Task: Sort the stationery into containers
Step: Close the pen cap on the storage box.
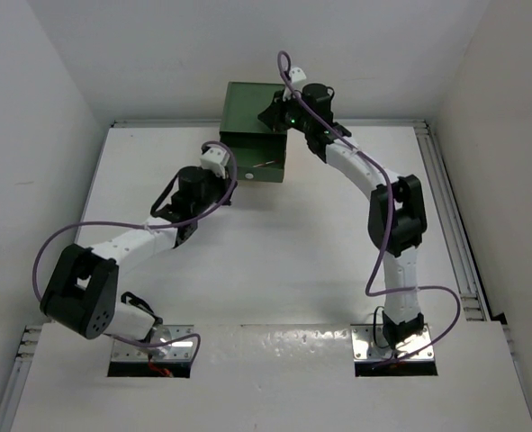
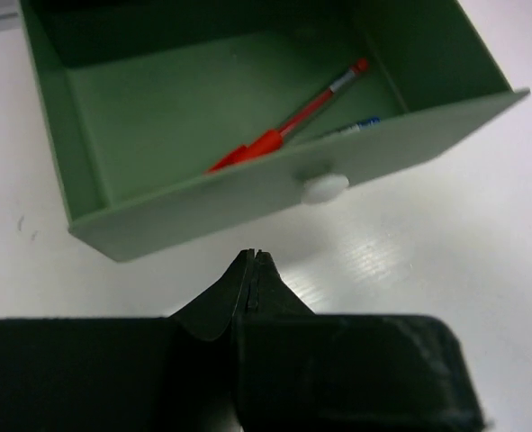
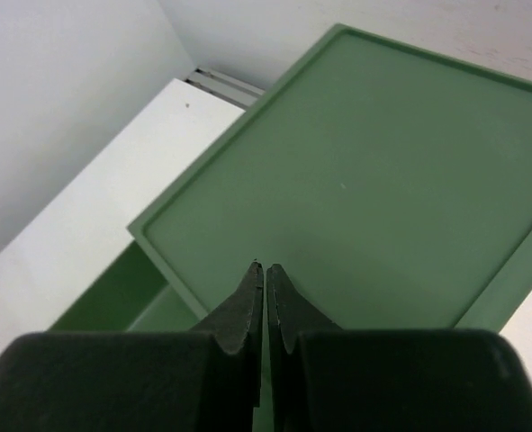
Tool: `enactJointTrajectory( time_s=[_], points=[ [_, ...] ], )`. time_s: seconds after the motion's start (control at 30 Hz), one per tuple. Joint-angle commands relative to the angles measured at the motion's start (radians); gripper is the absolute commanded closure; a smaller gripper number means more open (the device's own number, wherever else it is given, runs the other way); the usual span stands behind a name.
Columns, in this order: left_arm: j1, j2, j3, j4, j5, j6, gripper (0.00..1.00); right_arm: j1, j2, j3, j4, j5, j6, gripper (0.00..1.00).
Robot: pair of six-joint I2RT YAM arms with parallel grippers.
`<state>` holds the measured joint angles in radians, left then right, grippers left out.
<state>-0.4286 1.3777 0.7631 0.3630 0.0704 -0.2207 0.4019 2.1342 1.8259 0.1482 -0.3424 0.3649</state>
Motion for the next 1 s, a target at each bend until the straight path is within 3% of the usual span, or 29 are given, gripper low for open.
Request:
enactJointTrajectory(
  time_s=[0.0, 0.63, 0.97],
  points=[
    [-0.009, 0.024, 0.068, 0.082, -0.064, -0.017, 1.00, 0.005, 0.007, 0.052, 0.024, 0.019, -0.038, 0.98],
    [-0.021, 0.263, 0.252, 0.191, -0.103, 0.044, 1.00, -0.009, 0.006, 0.012, -0.062, -0.072, -0.018, 0.99],
    [-0.010, 0.386, 0.409, 0.168, -0.081, 0.044, 1.00, -0.034, 0.004, 0.006, -0.073, -0.092, 0.014, 0.97]
  ],
)
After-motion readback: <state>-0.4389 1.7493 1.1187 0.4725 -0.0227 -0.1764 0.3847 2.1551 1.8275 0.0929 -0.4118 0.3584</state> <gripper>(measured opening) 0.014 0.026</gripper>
